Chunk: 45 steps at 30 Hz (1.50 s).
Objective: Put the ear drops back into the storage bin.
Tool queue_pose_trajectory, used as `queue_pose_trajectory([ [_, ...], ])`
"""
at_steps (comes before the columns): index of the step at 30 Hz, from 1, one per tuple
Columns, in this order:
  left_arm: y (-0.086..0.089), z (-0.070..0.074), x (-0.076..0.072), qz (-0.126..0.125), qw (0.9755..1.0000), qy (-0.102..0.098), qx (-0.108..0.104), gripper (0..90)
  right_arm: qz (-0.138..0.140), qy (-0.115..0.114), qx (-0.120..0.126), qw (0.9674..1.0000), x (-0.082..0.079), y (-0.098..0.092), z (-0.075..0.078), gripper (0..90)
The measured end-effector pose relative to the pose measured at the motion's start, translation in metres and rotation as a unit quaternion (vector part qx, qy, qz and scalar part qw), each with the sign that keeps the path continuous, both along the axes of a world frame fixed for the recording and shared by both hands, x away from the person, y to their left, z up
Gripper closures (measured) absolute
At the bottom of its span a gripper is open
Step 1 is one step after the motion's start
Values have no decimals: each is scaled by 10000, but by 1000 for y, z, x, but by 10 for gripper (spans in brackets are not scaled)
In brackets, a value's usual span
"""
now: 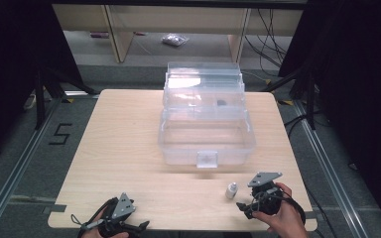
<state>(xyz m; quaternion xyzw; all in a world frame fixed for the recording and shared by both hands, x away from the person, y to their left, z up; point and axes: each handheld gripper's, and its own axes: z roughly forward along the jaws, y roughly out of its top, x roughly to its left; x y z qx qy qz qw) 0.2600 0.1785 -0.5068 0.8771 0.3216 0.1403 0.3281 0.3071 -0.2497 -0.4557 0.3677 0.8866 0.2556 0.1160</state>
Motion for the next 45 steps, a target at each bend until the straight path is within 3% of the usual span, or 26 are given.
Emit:
queue_pose_trajectory([
  [3,0,0,0,-4,10000,-10,46,150,52,91,-102,9999,3,4,4,196],
  [6,-1,-1,0,71,10000,-23,-52,150,144,123,-194,9996,5,9,5,203],
  [8,1,0,0,-29,10000,-6,80,150,249,118,-238,9993,8,12,4,203],
  [9,-1,-1,0,72,10000,-22,-56,150,282,123,-264,9992,9,13,4,203],
  [22,0,-1,0,68,10000,-7,-44,150,403,338,-674,9963,23,31,7,236],
  [34,0,-1,0,72,9999,-13,-74,151,782,434,-1057,9904,37,46,10,375],
  [45,0,-1,0,50,10000,-18,-39,151,896,631,-1294,9855,45,51,9,429],
])
